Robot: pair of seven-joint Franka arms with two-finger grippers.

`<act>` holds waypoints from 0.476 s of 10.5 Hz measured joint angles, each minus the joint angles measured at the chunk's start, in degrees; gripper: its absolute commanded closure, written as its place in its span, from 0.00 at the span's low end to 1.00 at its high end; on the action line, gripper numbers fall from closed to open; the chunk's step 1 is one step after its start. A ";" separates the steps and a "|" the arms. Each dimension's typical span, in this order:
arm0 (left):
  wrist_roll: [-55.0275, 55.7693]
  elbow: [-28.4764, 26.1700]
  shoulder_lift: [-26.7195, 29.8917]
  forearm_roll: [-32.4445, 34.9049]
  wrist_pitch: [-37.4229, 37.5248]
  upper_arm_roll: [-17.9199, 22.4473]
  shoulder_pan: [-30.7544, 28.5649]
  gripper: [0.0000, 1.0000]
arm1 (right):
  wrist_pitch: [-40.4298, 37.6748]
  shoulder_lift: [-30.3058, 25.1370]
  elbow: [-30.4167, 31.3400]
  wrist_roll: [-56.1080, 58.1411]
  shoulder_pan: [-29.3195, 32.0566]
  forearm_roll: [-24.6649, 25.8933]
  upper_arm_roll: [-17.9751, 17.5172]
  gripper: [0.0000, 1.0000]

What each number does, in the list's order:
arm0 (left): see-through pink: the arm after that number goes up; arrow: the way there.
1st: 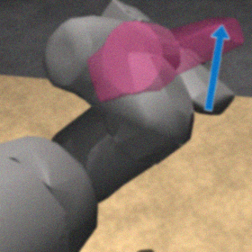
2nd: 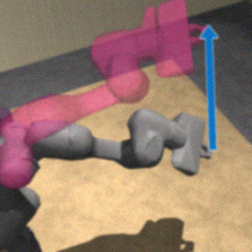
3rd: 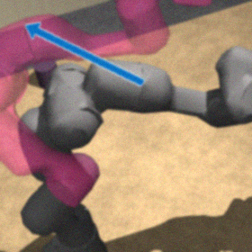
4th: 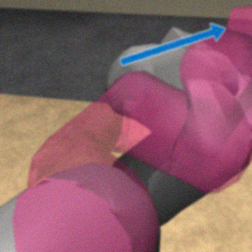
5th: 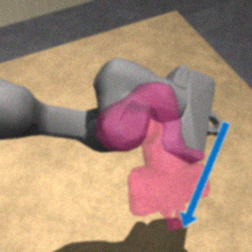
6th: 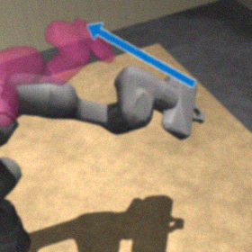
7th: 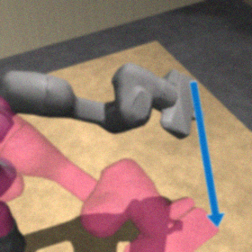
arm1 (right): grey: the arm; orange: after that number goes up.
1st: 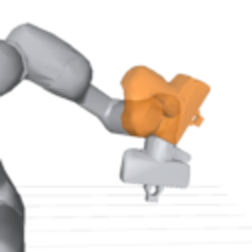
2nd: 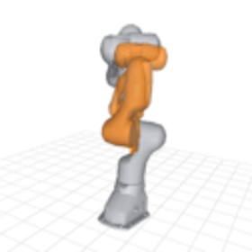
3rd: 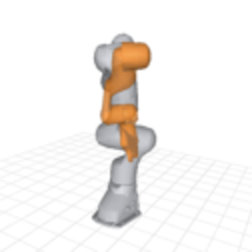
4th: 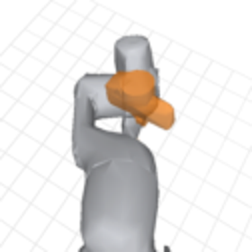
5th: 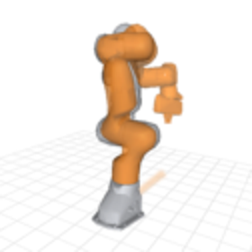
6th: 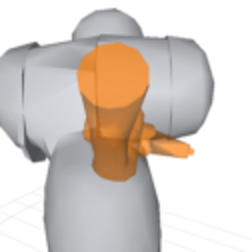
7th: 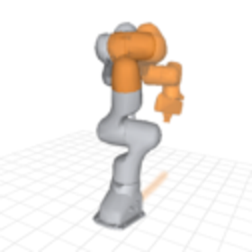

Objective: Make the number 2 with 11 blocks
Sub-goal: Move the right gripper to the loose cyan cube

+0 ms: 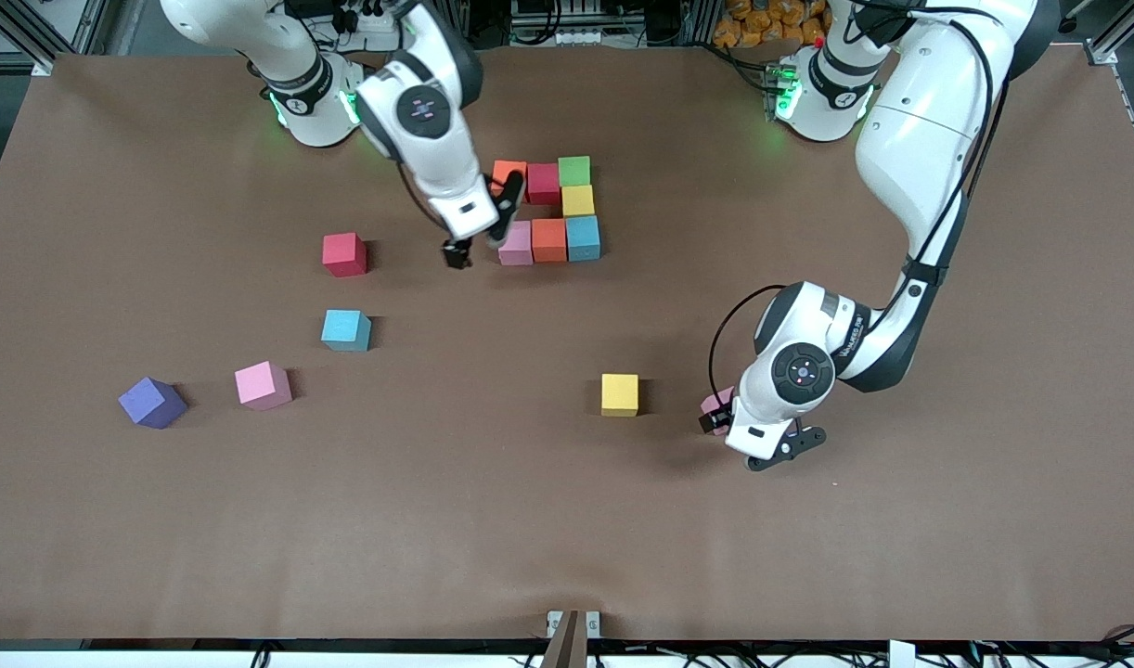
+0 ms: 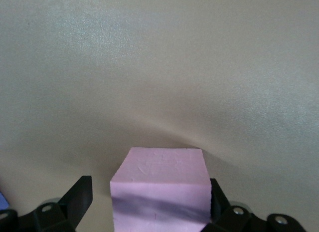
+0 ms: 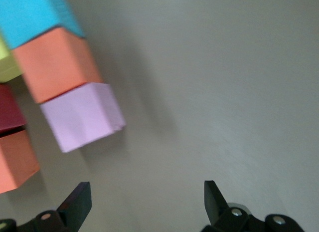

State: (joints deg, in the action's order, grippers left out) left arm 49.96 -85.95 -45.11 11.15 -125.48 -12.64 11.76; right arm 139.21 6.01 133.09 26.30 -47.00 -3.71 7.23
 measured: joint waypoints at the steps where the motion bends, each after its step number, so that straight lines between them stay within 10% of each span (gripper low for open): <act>1: 0.00 -0.02 -0.02 0.00 0.00 0.00 0.01 0.00 | 0.04 -0.24 -0.84 -6.18 3.33 -0.03 0.07 0.00; 5: 0.00 -0.11 -0.21 0.00 -0.02 0.02 0.03 0.00 | -0.34 -0.26 -3.73 -29.81 17.52 0.06 0.20 0.00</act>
State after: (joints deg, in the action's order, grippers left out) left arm 49.96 -86.06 -45.32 11.15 -125.50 -12.62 11.80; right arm 138.87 5.75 129.36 -3.51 -29.48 -3.64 7.43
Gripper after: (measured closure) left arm 0.000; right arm 0.000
